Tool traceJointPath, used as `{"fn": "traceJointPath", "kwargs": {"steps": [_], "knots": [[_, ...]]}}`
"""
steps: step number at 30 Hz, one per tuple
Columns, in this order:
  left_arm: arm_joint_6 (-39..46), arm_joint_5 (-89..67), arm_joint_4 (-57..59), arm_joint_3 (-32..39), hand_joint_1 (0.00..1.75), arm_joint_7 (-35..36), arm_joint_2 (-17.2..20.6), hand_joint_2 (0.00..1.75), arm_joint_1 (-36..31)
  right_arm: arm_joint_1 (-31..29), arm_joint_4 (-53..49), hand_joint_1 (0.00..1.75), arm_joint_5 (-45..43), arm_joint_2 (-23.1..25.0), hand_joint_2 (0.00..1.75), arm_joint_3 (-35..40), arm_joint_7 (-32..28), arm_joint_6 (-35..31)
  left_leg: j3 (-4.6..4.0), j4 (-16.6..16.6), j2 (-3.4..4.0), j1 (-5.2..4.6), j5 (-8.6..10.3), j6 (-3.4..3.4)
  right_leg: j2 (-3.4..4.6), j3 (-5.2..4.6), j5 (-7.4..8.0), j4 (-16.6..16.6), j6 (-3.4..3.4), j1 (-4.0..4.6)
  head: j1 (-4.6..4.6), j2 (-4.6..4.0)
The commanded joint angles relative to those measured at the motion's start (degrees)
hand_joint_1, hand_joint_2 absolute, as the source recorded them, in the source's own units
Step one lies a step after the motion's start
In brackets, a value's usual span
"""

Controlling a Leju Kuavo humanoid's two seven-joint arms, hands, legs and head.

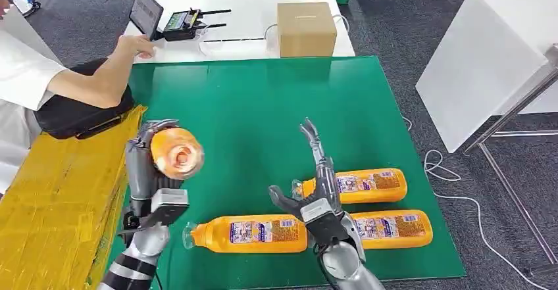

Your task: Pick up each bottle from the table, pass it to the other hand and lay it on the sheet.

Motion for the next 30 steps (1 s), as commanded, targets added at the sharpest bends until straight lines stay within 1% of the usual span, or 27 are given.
{"fn": "traceJointPath", "kwargs": {"steps": [1, 2, 3, 4, 5, 6, 8, 9, 10, 12, 13, 15, 22, 24, 26, 30], "knots": [[0.42, -44.53, 12.94, -19.36, 1.75, 44.82, 24.19, 1.75, -13.44, 0.85, -7.40, 0.00, -2.62, -4.66, 1.75, -2.02, -0.09, 2.13, 0.12, -0.10, -0.18, 0.04, 0.06, -0.09, -0.19, 0.14, 0.00, -0.06, -0.02, 0.04, 0.04, 0.00], [0.42, -44.53, 15.92, -20.58, 1.75, 45.22, 23.40, 1.75, -14.64, 0.95, -7.98, 0.00, -2.92, -4.84, 1.75, -1.90, -0.13, 2.38, 0.06, -0.05, -0.25, -0.03, 0.06, -0.03, -0.25, 0.08, -0.03, -0.01, 0.01, -0.04, 0.06, 0.00], [0.42, -44.53, 21.61, -24.49, 1.75, 47.85, 23.21, 1.75, -17.07, 1.14, -8.01, 0.00, -2.81, -4.69, 1.75, -2.20, -0.03, 2.37, 0.14, -0.09, -0.42, 0.09, 0.08, -0.09, -0.43, 0.24, -0.02, -0.11, 0.02, 0.07, 0.07, 0.00], [0.12, -44.53, 27.32, -27.06, 1.75, 49.67, 23.17, 1.75, -19.99, 1.24, -8.34, 0.00, -2.71, -4.73, 1.75, -2.24, 0.16, 2.61, 0.05, -0.01, -0.26, 0.03, 0.09, -0.09, -0.35, 0.09, -0.04, 0.06, -0.03, 0.05, -0.11, 0.00], [-1.31, -44.53, 33.54, -24.47, 1.75, 47.75, 20.76, 1.75, -21.19, 1.36, -8.65, 0.00, -2.50, -4.78, 1.75, -2.33, 0.34, 2.78, 0.16, -0.04, -0.11, 0.10, 0.08, -0.11, -0.21, 0.11, 0.00, -0.03, -0.03, 0.12, -0.20, 0.00], [0.42, -44.53, 36.05, -22.41, 1.75, 45.18, 20.14, 1.75, -21.82, 1.47, -8.80, 0.00, -2.36, -4.81, 1.75, -2.44, 0.44, 2.83, 0.18, -0.07, -0.40, 0.02, 0.12, -0.05, -0.47, 0.18, -0.06, -0.05, 0.01, 0.06, -0.18, 0.00], [-3.68, -44.53, 42.57, -16.76, 1.75, 42.11, 18.14, 1.75, -23.36, 1.64, -9.34, 0.00, -2.16, -4.98, 1.75, -2.41, 0.47, 3.37, 0.25, -0.15, -0.61, -0.01, 0.25, -0.15, -0.60, 0.30, -0.02, -0.12, 0.02, 0.04, -0.18, 0.00], [-5.53, -44.53, 46.87, -14.95, 1.75, 40.28, 18.12, 1.75, -24.94, 1.90, -9.97, 0.00, -2.02, -5.11, 1.75, -2.42, 0.44, 3.72, 0.15, -0.06, -0.47, 0.04, 0.21, -0.16, -0.45, 0.25, 0.02, -0.02, 0.00, 0.09, -0.15, 0.00], [-5.92, -44.51, 48.84, -13.76, 1.75, 40.03, 18.14, 1.75, -25.51, 1.98, -10.29, 0.00, -1.93, -5.16, 1.75, -2.38, 0.47, 3.86, 0.14, -0.05, -0.40, 0.09, 0.20, -0.16, -0.38, 0.25, 0.05, -0.06, 0.02, 0.12, -0.15, 0.00], [-8.70, -43.01, 54.05, -8.76, 1.75, 39.28, 17.78, 1.75, -27.42, 2.17, -11.01, 0.00, -1.41, -5.13, 1.75, -2.33, 0.60, 4.21, 0.12, -0.01, -0.17, 0.09, 0.16, -0.16, -0.21, 0.18, 0.04, 0.02, 0.04, 0.11, -0.07, 0.00], [-9.49, -42.23, 55.45, -7.15, 1.75, 38.98, 17.97, 1.75, -28.01, 2.11, -11.12, 0.00, -1.20, -5.06, 1.75, -2.28, 0.73, 4.33, 0.07, 0.00, 0.02, 0.08, 0.17, -0.17, -0.05, 0.10, 0.05, 0.07, -0.01, 0.08, -0.15, 0.00], [-10.25, -40.65, 56.71, -5.18, 1.75, 37.88, 17.83, 1.75, -28.33, 1.98, -10.98, 0.00, -1.02, -5.01, 1.75, -2.28, 0.91, 4.42, 0.09, 0.01, -0.02, 0.09, 0.17, -0.18, -0.07, 0.11, 0.02, 0.08, -0.01, 0.08, -0.15, 0.00], [-10.10, -40.41, 56.74, -4.68, 1.75, 37.76, 17.42, 1.75, -27.96, 1.87, -10.66, 0.00, -0.98, -4.93, 1.75, -2.38, 0.93, 4.38, 0.04, 0.01, -0.11, 0.09, 0.16, -0.16, -0.15, 0.10, 0.02, 0.04, 0.04, 0.11, -0.15, 0.00], [-10.89, -38.61, 57.16, -2.57, 1.75, 37.06, 17.01, 1.75, -27.34, 1.68, -10.29, 0.00, -0.79, -4.89, 1.75, -2.38, 1.07, 4.46, 0.01, 0.02, -0.13, 0.11, 0.17, -0.16, -0.17, 0.10, 0.03, 0.02, 0.05, 0.13, -0.15, 0.00], [-11.21, -37.74, 58.41, -0.64, 1.75, 37.84, 16.78, 1.75, -26.70, 1.31, -9.61, 0.00, -0.33, -4.83, 1.75, -1.96, 1.43, 4.94, 0.01, -0.01, -0.07, 0.05, 0.18, -0.15, -0.10, 0.05, 0.02, 0.05, 0.03, 0.06, -0.13, 0.00], [-10.50, -37.48, 58.76, -0.07, 1.75, 37.65, 16.78, 1.75, -26.30, 1.32, -9.39, 0.00, -0.22, -4.67, 1.75, -1.83, 1.47, 4.96, 0.02, -0.02, -0.03, 0.05, 0.17, -0.15, -0.07, 0.05, 0.02, 0.05, 0.01, 0.05, -0.13, 0.00]]}}
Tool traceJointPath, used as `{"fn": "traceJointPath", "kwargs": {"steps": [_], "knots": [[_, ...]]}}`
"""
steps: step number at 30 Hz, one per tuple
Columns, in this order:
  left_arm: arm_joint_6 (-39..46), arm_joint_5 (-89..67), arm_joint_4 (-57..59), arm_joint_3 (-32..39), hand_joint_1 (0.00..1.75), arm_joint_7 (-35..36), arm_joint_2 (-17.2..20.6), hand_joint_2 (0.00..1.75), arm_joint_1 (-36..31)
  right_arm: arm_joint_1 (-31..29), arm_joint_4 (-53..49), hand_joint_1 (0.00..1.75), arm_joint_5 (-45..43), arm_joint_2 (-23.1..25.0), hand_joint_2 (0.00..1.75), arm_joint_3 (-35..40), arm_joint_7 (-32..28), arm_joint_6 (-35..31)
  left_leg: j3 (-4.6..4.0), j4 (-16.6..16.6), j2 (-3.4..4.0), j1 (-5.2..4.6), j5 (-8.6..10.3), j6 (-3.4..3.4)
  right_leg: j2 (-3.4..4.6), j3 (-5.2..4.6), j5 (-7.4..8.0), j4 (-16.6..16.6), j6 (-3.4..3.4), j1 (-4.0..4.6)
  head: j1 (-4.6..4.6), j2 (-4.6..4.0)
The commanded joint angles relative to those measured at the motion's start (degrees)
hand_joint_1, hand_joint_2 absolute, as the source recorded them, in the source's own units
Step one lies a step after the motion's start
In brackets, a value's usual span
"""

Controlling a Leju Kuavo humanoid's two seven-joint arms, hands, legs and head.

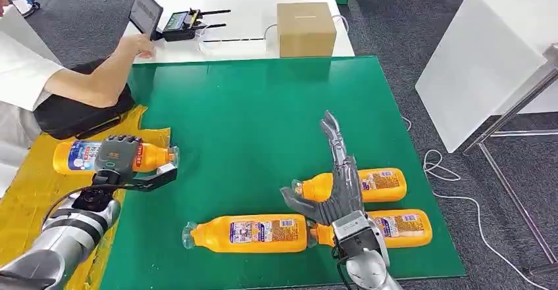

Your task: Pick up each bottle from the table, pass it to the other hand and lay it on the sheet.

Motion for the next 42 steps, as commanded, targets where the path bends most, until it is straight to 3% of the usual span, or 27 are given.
{"fn": "traceJointPath", "kwargs": {"steps": [1, 3, 5, 9, 16, 35, 36, 42], "knots": [[-0.11, 0.78, 7.21, 4.74, 1.75, 0.17, -1.97, 1.75, -2.15, -1.63, 2.04, 0.00, 0.33, -0.91, 1.75, -0.23, 0.53, 0.39, 0.08, -0.03, -0.10, 0.08, -0.02, -0.03, -0.11, 0.13, -0.01, -0.08, 0.04, 0.08, -0.02, 0.00], [0.99, 2.57, 7.29, 6.91, 1.75, -1.16, -2.55, 1.75, -1.67, -1.68, 2.35, 0.00, 1.02, -1.04, 1.75, 0.05, 0.78, 0.40, 0.04, -0.02, -0.09, 0.03, 0.00, -0.01, -0.09, 0.07, 0.00, -0.05, 0.03, 0.04, 0.00, 0.00], [2.77, 5.25, 6.51, 9.51, 0.00, -5.72, -3.60, 1.75, -0.15, -1.85, 3.08, 0.00, 1.40, -1.18, 1.75, 0.33, 0.97, 0.31, 0.04, -0.03, -0.07, 0.03, 0.00, -0.01, -0.06, 0.07, 0.00, -0.06, 0.04, 0.04, 0.00, 0.00], [1.99, 8.72, 5.06, 11.63, 0.00, -10.38, -5.52, 1.75, 1.21, -2.97, 5.24, 0.00, 5.33, -1.93, 1.75, 1.69, 2.98, 0.82, 0.14, -0.10, -0.11, 0.04, 0.00, 0.00, -0.11, 0.19, 0.01, -0.14, 0.07, 0.04, 0.00, 0.00], [-0.43, 11.81, 3.58, 11.84, 0.00, -12.56, -6.90, 1.75, 1.64, -6.12, 9.45, 0.00, 14.34, -3.06, 1.75, 6.34, 7.06, 2.96, 0.05, -0.04, -0.07, 0.03, 0.01, -0.01, -0.08, 0.09, 0.03, -0.08, 0.03, -0.04, 0.00, 0.00], [-0.64, 12.82, 3.44, 12.18, 0.00, -13.21, -7.27, 1.75, 2.11, -6.41, 9.90, 0.00, 14.87, -3.04, 1.75, 6.52, 7.46, 3.09, 0.12, -0.07, -0.09, 0.08, -0.01, -0.02, -0.10, 0.19, 0.04, -0.14, 0.06, 0.02, 0.00, 0.00], [-0.70, 13.37, 3.27, 12.27, 0.00, -13.69, -7.35, 1.75, 2.26, -6.38, 9.86, 0.00, 15.00, -2.99, 0.00, 6.46, 7.58, 3.07, 0.17, -0.10, -0.09, 0.10, -0.02, -0.03, -0.10, 0.25, 0.04, -0.18, 0.07, 0.04, 0.00, 0.00], [3.05, 16.88, -0.23, 12.88, 0.00, -16.32, -8.39, 1.75, 4.14, -6.43, 10.78, 0.00, 15.56, -2.52, 0.00, 6.01, 8.11, 2.79, 0.13, -0.09, -0.09, 0.05, -0.01, -0.02, -0.10, 0.19, 0.02, -0.13, 0.06, -0.01, 0.00, 0.00]]}}
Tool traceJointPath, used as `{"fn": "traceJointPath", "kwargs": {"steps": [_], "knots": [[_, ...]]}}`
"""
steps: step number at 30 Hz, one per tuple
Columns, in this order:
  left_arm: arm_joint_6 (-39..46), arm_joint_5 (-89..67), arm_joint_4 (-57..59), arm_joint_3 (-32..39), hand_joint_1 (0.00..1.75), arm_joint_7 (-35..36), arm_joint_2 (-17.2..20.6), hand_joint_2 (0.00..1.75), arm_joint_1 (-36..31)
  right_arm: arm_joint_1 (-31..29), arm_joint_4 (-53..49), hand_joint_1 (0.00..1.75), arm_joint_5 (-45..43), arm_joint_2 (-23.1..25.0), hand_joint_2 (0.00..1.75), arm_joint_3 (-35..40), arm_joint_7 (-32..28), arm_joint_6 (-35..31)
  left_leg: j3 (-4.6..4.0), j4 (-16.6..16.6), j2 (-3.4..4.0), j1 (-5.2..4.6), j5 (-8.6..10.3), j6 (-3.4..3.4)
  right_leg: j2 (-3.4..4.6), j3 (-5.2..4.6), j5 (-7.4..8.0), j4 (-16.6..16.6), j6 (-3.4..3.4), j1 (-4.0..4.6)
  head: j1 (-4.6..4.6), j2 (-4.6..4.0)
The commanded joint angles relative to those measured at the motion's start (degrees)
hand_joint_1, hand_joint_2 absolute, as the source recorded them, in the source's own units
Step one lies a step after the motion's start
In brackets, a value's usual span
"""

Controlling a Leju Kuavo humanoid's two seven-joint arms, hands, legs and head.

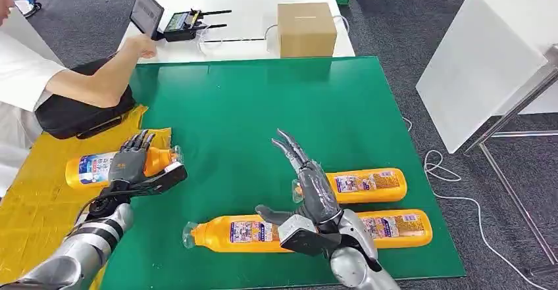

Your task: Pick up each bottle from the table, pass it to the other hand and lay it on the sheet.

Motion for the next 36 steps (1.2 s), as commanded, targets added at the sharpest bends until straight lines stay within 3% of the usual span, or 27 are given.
{"fn": "traceJointPath", "kwargs": {"steps": [1, 8, 17, 18, 29, 34, 36], "knots": [[3.24, 3.11, -3.33, 1.80, 0.00, -2.39, -2.24, 1.75, 2.10, -2.53, 4.14, 0.00, 0.83, -1.00, 0.00, 1.00, 1.08, -0.23, 0.07, -0.05, -0.01, 0.04, -0.01, -0.01, -0.02, 0.08, 0.01, -0.08, 0.04, 0.03, -0.02, 0.00], [5.28, 4.71, -8.08, 1.40, 0.00, -2.93, -2.59, 1.75, 3.65, -3.88, 6.87, 0.00, 7.04, -1.19, 0.00, 4.60, 3.66, -0.45, 0.04, -0.03, -0.01, 0.06, -0.02, -0.02, -0.03, 0.06, 0.01, -0.08, 0.05, 0.07, -0.02, 0.00], [9.64, 6.85, -13.01, -1.44, 0.00, -6.81, -5.22, 1.75, 5.05, -10.30, 16.65, 0.00, 15.35, -2.31, 0.00, 16.38, 7.15, 4.40, 0.02, -0.03, -0.03, 0.04, 0.01, -0.01, -0.04, 0.05, 0.02, -0.08, 0.03, 0.06, -0.02, 0.00], [10.07, 6.80, -13.79, -1.84, 0.00, -6.56, -5.28, 1.75, 5.42, -10.60, 16.77, 0.00, 15.24, -2.68, 1.75, 17.17, 7.15, 4.51, 0.03, -0.03, -0.02, 0.06, 0.00, -0.01, -0.03, 0.06, 0.03, -0.10, 0.04, 0.08, -0.02, 0.00], [10.62, 7.13, -16.64, -1.56, 0.00, -7.16, -6.08, 1.75, 7.02, -10.91, 17.19, 0.00, 15.59, -3.90, 1.75, 18.85, 7.84, 5.90, 0.04, -0.03, -0.06, 0.06, -0.01, -0.02, -0.08, 0.09, 0.01, -0.10, 0.05, 0.08, -0.02, 0.00], [10.41, 10.93, -18.58, -1.12, 0.00, -9.99, -8.04, 1.75, 8.30, -11.51, 18.52, 0.00, 16.15, -5.13, 1.75, 21.42, 8.28, 8.19, 0.04, -0.04, -0.05, 0.04, -0.01, -0.01, -0.07, 0.08, 0.01, -0.12, 0.05, 0.06, -0.02, 0.00], [6.46, 18.15, -21.27, -1.17, 0.00, -13.69, -9.62, 1.75, 9.39, -11.54, 19.22, 0.00, 17.10, -5.61, 1.75, 22.62, 9.31, 8.53, 0.12, -0.07, -0.14, 0.11, -0.02, -0.02, -0.16, 0.21, 0.02, -0.21, 0.08, 0.13, -0.02, 0.00]]}}
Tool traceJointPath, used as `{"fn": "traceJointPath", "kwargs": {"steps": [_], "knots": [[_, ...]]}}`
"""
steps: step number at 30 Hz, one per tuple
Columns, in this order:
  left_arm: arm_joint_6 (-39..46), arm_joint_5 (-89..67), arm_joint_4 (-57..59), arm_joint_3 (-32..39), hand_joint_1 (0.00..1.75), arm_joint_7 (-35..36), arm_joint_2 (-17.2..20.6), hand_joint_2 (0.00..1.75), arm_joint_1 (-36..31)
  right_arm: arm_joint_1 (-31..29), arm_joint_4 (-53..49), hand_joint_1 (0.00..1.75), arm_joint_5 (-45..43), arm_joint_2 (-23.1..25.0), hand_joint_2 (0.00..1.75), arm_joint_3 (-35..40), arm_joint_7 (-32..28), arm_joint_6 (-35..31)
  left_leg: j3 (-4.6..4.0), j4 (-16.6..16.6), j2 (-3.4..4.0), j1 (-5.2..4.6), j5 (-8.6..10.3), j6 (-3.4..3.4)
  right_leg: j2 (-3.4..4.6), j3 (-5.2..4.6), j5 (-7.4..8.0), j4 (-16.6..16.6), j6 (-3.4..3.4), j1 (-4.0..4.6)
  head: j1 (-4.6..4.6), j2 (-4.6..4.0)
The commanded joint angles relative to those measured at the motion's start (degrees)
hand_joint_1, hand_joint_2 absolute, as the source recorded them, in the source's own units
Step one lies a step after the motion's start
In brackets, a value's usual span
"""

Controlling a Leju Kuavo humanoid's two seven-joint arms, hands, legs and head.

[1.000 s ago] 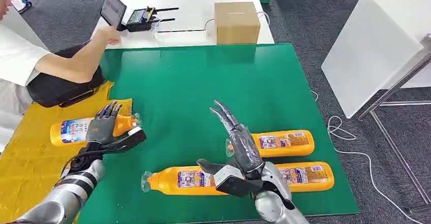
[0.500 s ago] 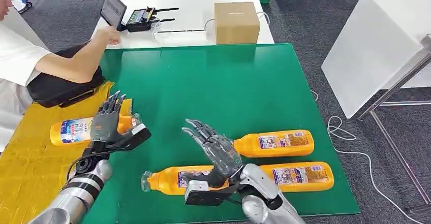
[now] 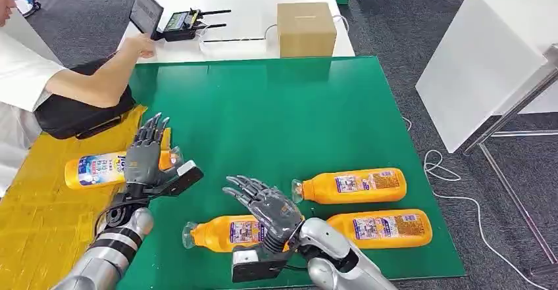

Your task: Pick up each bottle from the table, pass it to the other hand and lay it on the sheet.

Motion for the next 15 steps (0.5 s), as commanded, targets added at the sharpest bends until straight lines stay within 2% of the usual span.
{"fn": "traceJointPath", "kwargs": {"steps": [1, 9, 15], "knots": [[-6.04, 12.82, -6.26, -1.34, 0.00, -6.43, -4.47, 1.75, 2.16, -3.43, 6.40, 0.00, 1.88, -3.59, 1.75, 7.06, 2.11, 2.02, 0.03, -0.04, -0.17, 0.02, 0.01, 0.00, -0.17, 0.11, -0.01, -0.08, 0.05, 0.03, 0.02, 0.00], [-9.62, 20.36, -13.83, -3.50, 0.00, -8.29, -5.84, 1.75, 5.93, -2.69, 8.90, 0.00, 4.95, -3.43, 1.75, 7.94, 5.60, 1.18, 0.07, -0.05, -0.09, 0.04, -0.04, 0.01, -0.09, 0.13, -0.02, -0.11, 0.06, 0.03, 0.00, 0.00], [-8.90, 21.59, -13.73, -2.72, 0.00, -8.28, -5.54, 1.75, 7.08, -2.31, 10.41, 0.00, 14.41, -4.86, 1.75, 9.79, 12.54, 0.16, 0.09, -0.08, -0.06, 0.01, -0.03, 0.01, -0.06, 0.12, 0.00, -0.12, 0.03, 0.01, 0.00, 0.00]]}}
